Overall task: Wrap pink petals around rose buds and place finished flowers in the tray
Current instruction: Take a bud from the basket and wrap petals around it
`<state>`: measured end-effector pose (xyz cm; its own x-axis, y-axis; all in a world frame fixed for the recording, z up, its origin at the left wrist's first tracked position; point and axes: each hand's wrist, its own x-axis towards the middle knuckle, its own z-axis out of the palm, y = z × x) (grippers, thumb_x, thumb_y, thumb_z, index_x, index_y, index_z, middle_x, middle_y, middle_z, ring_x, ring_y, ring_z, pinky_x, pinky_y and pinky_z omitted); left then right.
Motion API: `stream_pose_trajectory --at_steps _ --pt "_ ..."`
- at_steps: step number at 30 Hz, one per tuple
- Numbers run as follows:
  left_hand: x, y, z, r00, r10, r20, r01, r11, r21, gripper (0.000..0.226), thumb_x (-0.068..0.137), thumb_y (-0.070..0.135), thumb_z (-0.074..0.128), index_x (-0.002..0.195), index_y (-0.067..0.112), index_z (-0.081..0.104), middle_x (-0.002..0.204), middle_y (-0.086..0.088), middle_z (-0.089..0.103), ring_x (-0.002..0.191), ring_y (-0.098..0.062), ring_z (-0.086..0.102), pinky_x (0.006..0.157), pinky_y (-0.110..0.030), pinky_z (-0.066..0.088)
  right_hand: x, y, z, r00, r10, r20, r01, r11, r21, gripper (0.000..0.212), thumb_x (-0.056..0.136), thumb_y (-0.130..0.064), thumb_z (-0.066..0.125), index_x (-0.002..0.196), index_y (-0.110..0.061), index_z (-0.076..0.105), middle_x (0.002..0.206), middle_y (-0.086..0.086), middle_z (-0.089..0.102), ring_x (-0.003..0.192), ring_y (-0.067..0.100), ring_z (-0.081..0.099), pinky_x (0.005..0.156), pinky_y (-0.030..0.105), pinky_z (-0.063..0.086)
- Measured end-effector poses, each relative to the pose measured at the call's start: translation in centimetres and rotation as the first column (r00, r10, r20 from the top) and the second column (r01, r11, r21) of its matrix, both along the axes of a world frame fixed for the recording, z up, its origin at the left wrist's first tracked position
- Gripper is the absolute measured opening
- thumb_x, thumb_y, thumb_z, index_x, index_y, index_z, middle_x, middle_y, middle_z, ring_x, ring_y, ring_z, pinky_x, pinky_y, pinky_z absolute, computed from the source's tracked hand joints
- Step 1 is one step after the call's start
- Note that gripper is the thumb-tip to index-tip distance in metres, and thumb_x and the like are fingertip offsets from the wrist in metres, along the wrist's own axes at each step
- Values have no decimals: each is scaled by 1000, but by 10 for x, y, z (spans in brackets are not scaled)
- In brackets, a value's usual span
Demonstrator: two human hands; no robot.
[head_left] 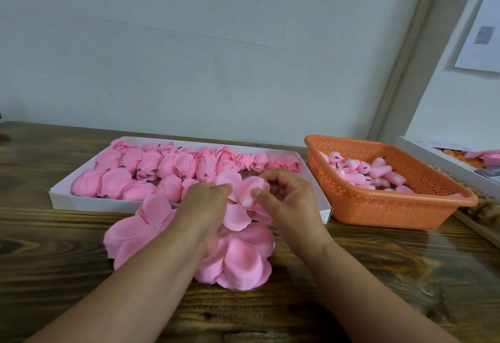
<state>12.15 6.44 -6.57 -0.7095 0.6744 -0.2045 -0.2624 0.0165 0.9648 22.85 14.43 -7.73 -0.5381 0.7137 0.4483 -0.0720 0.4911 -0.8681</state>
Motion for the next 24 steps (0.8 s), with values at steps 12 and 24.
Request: stream_pose_trajectory --at_steps 12,24 --pt "-2 1 0 998 45 -46 -46 998 -30 10 85 3 57 80 8 64 87 -26 68 87 -43 68 77 -68 51 5 -3 10 993 54 107 -79 966 245 39 78 9 65 71 -28 55 78 -7 55 68 1 48 63 13 40" --pt "11 -5 -4 885 -225 -407 242 970 -11 31 96 8 54 72 8 72 66 2 71 70 -15 68 71 -32 57 11 3 16 984 21 178 -53 983 177 22 79 2 68 81 -19 67 78 -7 61 64 -2 51 61 15 45"
